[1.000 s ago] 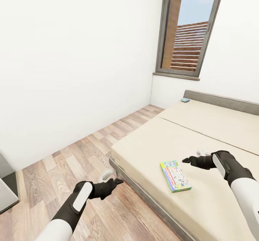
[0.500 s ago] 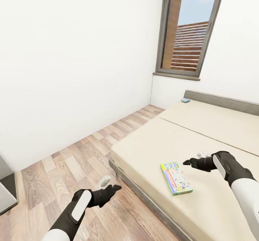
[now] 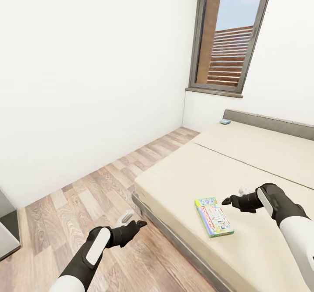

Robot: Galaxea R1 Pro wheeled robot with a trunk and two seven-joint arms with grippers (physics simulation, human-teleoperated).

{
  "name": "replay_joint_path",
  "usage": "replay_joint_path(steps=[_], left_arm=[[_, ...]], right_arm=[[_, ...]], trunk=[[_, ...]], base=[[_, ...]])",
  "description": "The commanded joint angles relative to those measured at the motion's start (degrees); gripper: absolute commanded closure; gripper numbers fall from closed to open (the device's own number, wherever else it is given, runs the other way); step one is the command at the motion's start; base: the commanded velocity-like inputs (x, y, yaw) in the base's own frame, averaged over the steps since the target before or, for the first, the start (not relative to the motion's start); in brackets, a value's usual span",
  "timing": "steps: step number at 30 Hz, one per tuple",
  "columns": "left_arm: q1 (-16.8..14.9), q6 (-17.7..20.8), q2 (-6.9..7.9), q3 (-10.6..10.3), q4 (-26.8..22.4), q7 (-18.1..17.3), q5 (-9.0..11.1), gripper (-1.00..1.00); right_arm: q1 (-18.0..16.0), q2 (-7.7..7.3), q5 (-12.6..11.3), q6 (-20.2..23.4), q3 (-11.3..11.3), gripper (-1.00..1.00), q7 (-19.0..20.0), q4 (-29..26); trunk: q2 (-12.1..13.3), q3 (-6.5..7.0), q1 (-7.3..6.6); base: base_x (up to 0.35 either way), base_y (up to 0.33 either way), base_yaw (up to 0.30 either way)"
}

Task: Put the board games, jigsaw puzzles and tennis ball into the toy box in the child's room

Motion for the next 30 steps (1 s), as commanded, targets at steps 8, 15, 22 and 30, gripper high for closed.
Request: replay_joint_path(steps=[8, 15, 22, 30], left_arm=[[-0.09, 0.56, -0.01, 0.11, -1.21, -0.16, 0.12, -1.00], [-0.01, 0.84, 0.01, 0.08, -2.99, -0.16, 0.20, -1.00], [0.02, 0.93, 0.01, 0.06, -3.58, -0.18, 0.23, -1.00], [0.03, 1.03, -0.05, 0.02, -3.91, -0.18, 0.27, -1.00]], right_arm=[[-0.02, -0.04, -0.40, 0.59, -0.11, -1.00, -0.17, 0.01], [-0.02, -0.05, -0.45, 0.70, -0.08, -1.00, -0.12, 0.05], [-0.07, -0.06, -0.47, 0.71, -0.05, -1.00, -0.05, 0.06], [-0.33, -0.09, -0.48, 0.71, -0.17, -1.00, -0.01, 0.06]], trunk=[[-0.03, -0.45, -0.01], [-0.03, -1.00, -0.01], [-0.03, -1.61, -0.01], [-0.03, -2.35, -0.01]], base=[[0.002, 0.000, 0.000], [0.000, 0.000, 0.000], [0.000, 0.000, 0.000], [0.000, 0.000, 0.000]])
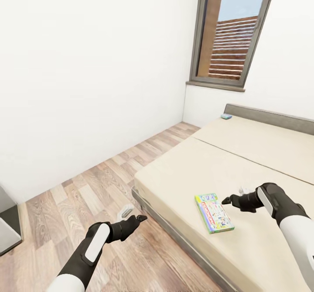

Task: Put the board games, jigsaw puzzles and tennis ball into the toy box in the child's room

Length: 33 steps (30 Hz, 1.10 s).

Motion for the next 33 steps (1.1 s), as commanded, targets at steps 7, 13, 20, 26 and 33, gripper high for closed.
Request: replay_joint_path(steps=[7, 13, 20, 26, 33], left_arm=[[-0.02, 0.25, -0.15, 0.02, -0.14, -0.12, -0.07, -1.00], [-0.02, 0.26, -0.18, 0.04, -0.16, -0.12, -0.08, -1.00], [-0.02, 0.27, -0.20, 0.04, -0.18, -0.12, -0.07, -1.00], [-0.02, 0.27, -0.21, 0.05, -0.19, -0.12, -0.06, -1.00], [-0.02, 0.31, -0.21, 0.07, -0.19, -0.12, -0.01, -1.00]], right_arm=[[-0.53, -0.09, -0.43, 0.35, -0.40, -1.00, -0.15, -0.08], [-1.25, -0.10, -0.51, 0.36, -0.48, -1.00, -0.14, -0.10], [-2.07, 0.05, -0.53, 0.37, -0.54, -1.00, -0.14, -0.12], [-2.29, 0.05, -0.55, 0.38, -0.56, -1.00, -0.14, -0.12], [-2.45, 0.08, -0.62, 0.33, -0.57, -1.00, -0.14, -0.13]], trunk=[[-0.02, -0.71, -0.01], [-0.02, -1.27, -0.01], [-0.02, -1.92, -0.01], [-0.02, -2.48, -0.01], [-0.02, -3.14, -0.01]], base=[[0.000, 0.000, 0.000], [0.000, 0.000, 0.000], [0.000, 0.000, 0.000], [0.000, 0.000, 0.000], [0.000, 0.000, 0.000]])
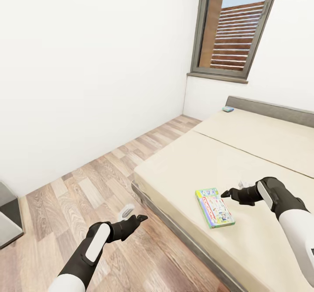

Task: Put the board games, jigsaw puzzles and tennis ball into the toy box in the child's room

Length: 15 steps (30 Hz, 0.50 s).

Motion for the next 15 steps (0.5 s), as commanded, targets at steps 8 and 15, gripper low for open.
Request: replay_joint_path(steps=[8, 15], left_arm=[[-0.03, 0.33, -0.04, 0.01, -0.03, -0.12, -0.04, -1.00], [0.23, 0.47, 0.07, -0.12, -0.03, -0.18, -0.09, -1.00]], right_arm=[[-0.11, -0.01, -0.44, 0.16, -0.12, -1.00, -0.11, -0.19], [-0.63, -0.11, -0.54, -0.17, -0.12, -1.00, -0.07, -0.49]], trunk=[[-0.02, -0.80, -0.01], [-0.02, -1.46, -0.01]], base=[[0.000, 0.000, 0.000], [0.000, 0.000, 0.000]])
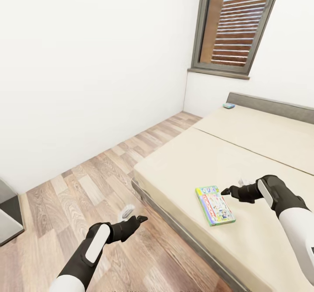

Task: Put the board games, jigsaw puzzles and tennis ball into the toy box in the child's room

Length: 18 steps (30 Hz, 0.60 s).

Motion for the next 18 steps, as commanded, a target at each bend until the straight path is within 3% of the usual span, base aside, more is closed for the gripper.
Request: replay_joint_path(steps=[1, 18], left_arm=[[-0.02, 0.21, -0.01, 0.05, -0.03, -0.12, -0.06, -1.00], [1.28, -0.26, 0.19, -0.51, -0.03, 0.04, -0.51, -1.00]], right_arm=[[-0.02, 0.00, -0.36, 0.33, -0.12, -1.00, -0.13, -0.04], [-0.51, -0.12, -0.34, -1.04, -0.29, -1.00, -0.12, -0.20]], trunk=[[-0.02, -0.15, -0.01], [-0.02, -1.74, -0.01]], base=[[0.000, 0.000, 0.000], [0.000, 0.000, 0.000]])
